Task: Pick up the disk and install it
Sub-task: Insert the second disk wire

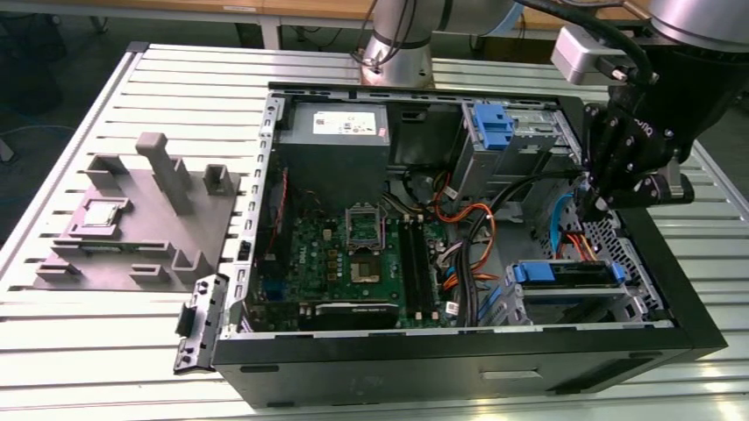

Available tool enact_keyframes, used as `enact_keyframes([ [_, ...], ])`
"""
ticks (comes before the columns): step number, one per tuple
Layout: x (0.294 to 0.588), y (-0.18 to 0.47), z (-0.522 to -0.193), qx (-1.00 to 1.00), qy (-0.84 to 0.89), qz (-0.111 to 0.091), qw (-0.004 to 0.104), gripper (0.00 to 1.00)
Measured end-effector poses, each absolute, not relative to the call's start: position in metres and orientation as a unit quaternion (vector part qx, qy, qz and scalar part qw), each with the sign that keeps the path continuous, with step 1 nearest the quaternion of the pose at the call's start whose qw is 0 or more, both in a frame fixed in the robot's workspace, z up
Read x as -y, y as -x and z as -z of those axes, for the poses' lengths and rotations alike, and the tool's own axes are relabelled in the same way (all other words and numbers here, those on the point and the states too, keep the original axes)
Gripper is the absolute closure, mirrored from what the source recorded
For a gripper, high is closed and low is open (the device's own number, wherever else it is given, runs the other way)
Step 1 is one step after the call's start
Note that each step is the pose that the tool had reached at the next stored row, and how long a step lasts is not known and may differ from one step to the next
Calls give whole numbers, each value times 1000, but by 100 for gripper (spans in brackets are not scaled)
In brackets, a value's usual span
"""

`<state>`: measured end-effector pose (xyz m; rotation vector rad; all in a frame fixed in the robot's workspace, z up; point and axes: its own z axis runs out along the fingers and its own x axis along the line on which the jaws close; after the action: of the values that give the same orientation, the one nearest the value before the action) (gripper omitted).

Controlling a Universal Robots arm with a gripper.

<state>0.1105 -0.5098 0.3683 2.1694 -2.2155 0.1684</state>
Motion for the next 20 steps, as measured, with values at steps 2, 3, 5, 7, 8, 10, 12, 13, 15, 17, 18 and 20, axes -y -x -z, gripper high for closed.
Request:
enact_keyframes([
  [2, 510, -111, -368, 713, -698, -54, 18, 90],
  [3, 509, -111, -368, 713, -698, -54, 18, 90],
  [5, 508, -111, -368, 713, -699, -54, 18, 90],
  [7, 506, -111, -370, 713, -699, -54, 18, 90],
  [8, 505, -111, -371, 713, -698, -54, 18, 90],
  [10, 504, -111, -375, 713, -698, -54, 18, 90],
  [12, 502, -111, -378, 713, -699, -54, 18, 90],
  [13, 501, -111, -379, 713, -699, -54, 18, 90],
  [15, 499, -111, -380, 713, -699, -54, 18, 90],
  [17, 496, -111, -382, 713, -699, -54, 18, 90],
  [18, 495, -111, -382, 713, -699, -54, 19, 90],
  [20, 492, -110, -382, 713, -699, -53, 20, 90],
])
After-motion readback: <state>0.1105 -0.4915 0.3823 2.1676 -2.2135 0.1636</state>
